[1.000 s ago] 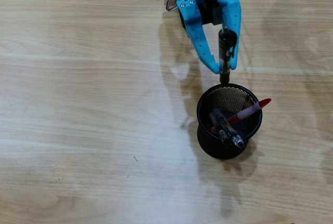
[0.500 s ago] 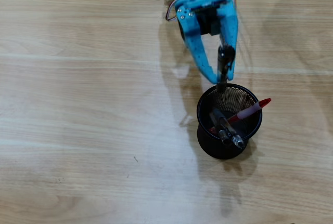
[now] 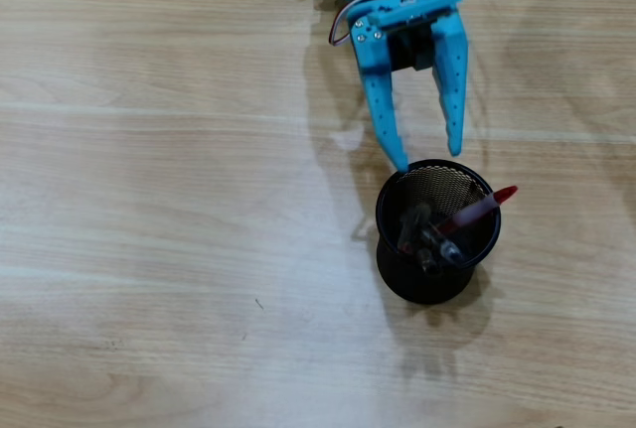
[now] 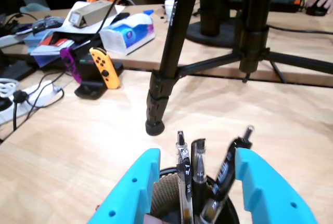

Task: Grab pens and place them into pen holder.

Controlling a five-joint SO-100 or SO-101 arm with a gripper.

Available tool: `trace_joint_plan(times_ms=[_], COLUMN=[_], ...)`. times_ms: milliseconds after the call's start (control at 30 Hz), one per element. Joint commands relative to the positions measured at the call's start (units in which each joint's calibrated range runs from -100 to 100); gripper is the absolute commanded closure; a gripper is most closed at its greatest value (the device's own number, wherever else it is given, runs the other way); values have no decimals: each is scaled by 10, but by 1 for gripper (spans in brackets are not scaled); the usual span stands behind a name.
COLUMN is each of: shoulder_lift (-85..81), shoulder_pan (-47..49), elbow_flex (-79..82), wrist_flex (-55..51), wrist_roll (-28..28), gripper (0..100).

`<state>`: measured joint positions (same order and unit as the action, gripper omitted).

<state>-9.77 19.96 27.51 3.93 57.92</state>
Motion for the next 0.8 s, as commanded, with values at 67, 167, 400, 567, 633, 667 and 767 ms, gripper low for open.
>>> trace_joint_plan(times_ms=[67,167,400,567,633,667,767], shoulder_lift=[-4,-5,-24,-82,-139,-160,-232], shoulder_pan=[7,7,5,-12,-32,-40,-62], elbow_flex=[-2,-2,34,118,164,182,255], wrist_flex=[11,11,9,9,5,4,4], wrist_roll=[2,2,-3,-43,-131,-166,-239], gripper=[81,82,90,96,97,98,98])
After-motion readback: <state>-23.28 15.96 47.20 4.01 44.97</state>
